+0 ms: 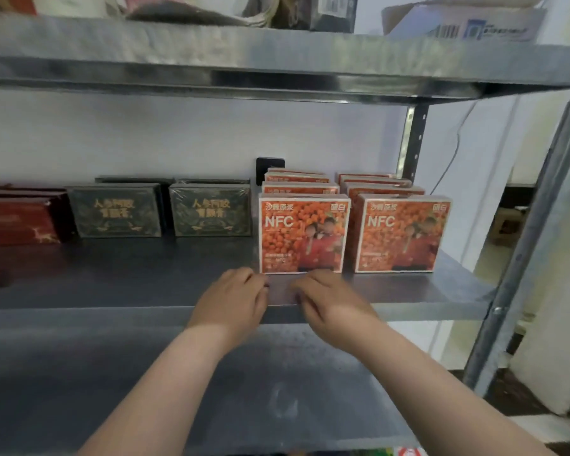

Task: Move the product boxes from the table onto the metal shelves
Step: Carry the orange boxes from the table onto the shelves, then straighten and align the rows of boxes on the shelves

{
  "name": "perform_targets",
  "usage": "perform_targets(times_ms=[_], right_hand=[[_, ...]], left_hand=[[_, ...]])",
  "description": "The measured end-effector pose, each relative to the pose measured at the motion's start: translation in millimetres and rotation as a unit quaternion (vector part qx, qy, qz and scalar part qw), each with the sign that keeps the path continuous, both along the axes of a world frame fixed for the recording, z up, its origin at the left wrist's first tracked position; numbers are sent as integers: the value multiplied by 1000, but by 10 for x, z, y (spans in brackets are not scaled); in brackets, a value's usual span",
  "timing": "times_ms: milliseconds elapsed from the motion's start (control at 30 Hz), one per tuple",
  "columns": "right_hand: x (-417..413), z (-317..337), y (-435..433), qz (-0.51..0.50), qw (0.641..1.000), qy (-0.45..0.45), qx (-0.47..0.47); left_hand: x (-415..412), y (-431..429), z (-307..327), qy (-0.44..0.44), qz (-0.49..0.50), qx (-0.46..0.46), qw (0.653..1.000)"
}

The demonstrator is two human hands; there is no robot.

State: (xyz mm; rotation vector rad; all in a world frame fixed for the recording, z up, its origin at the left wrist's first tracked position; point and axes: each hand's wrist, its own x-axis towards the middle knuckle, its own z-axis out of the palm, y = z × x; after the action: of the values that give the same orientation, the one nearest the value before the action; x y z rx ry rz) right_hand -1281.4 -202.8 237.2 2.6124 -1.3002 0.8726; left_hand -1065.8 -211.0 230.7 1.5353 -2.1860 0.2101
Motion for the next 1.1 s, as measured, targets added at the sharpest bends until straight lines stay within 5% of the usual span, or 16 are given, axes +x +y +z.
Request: perform_targets(times_ms=[167, 367, 633, 1100], right_hand=[[902, 44, -144, 9, 997, 39, 60], [2209, 84, -339, 45, 993, 59, 94], [3843, 198, -619, 113, 975, 73, 175], [6531, 236, -1049, 258, 943, 144, 151]], left_hand=[[1018, 127, -45, -3, 87, -17, 996], [2270, 233, 23, -12, 209, 66, 976], [3617, 348, 95, -15, 247, 91, 965], [6274, 265, 154, -15, 321, 144, 936]])
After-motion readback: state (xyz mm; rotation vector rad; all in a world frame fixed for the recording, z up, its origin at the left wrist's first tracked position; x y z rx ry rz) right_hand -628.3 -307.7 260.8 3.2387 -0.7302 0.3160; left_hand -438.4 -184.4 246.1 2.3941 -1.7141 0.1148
